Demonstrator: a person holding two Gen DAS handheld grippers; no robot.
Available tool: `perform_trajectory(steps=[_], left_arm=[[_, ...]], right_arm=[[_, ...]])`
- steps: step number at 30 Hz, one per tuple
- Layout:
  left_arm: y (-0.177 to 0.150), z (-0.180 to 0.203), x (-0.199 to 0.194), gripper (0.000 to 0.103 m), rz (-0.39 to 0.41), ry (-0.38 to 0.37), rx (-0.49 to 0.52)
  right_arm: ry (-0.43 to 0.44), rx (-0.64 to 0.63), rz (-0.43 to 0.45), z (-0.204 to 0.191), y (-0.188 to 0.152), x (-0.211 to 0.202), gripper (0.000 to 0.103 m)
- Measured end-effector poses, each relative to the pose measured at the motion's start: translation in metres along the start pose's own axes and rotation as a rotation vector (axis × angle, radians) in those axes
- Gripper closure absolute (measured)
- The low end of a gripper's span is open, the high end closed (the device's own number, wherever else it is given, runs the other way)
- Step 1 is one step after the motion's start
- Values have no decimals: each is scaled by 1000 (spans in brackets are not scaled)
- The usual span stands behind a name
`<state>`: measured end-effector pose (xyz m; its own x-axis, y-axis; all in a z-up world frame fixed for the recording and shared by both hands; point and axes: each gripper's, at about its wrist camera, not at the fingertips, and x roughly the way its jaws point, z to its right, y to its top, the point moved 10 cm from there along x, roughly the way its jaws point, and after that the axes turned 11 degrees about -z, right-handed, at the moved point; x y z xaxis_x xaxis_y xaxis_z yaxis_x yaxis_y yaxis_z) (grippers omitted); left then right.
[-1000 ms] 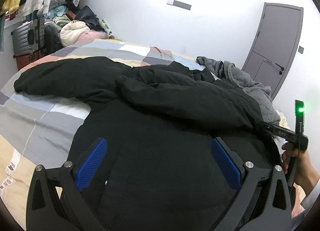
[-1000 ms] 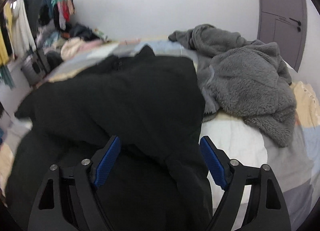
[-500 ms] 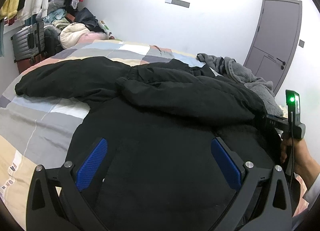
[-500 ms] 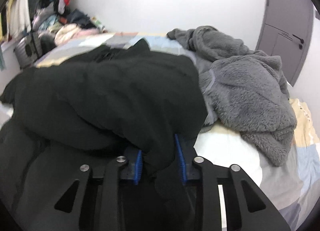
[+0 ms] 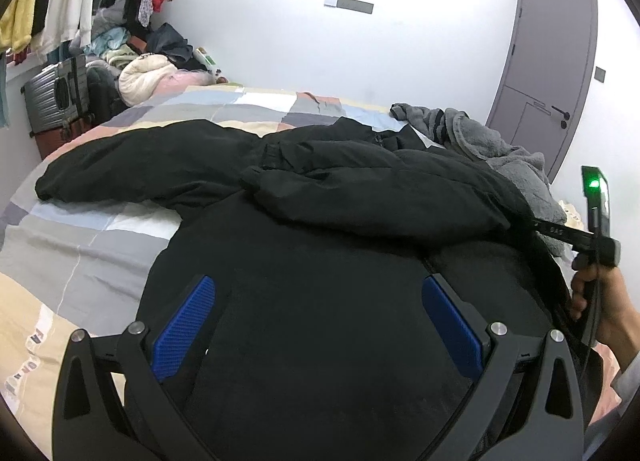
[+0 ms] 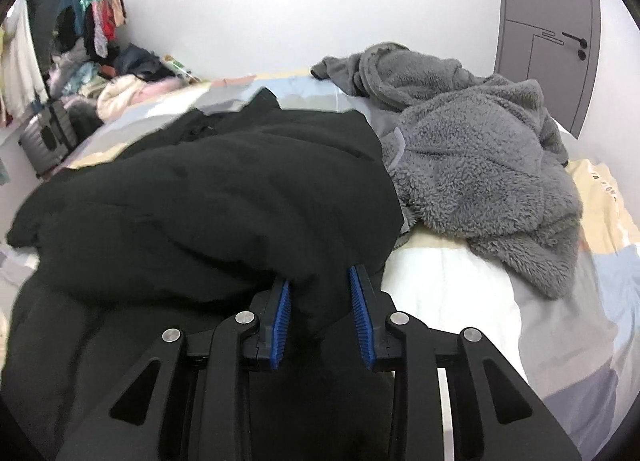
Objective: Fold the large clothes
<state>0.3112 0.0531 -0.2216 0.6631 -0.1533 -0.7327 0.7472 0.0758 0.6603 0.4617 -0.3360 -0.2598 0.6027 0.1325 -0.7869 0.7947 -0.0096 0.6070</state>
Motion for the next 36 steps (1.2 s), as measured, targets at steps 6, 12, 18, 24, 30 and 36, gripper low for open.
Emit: perform_trajectory(steps=[6,12,18,24,30,36], left_arm=[[-6,11,-21,0,18,-19,7],[-13,22,-43,0,42,-19,30],[-17,33,-61,0,65,-30,39],[-20,39,-72,0,74,-48,43],[-23,41,-76,0,72,-54,51],[-24,39,-84,0,77,-60,47]], right_arm=[[43,-21,62,-24,-7,-48,76],[93,7,132,-41,-21,-94,76],[146,5,160,-62,-53,-124,76],[153,-67,195,-92,-87,-158,76],[169,-95,206,-111,-115,-179,76],[177,-118,221,-123,-136,-194,73]])
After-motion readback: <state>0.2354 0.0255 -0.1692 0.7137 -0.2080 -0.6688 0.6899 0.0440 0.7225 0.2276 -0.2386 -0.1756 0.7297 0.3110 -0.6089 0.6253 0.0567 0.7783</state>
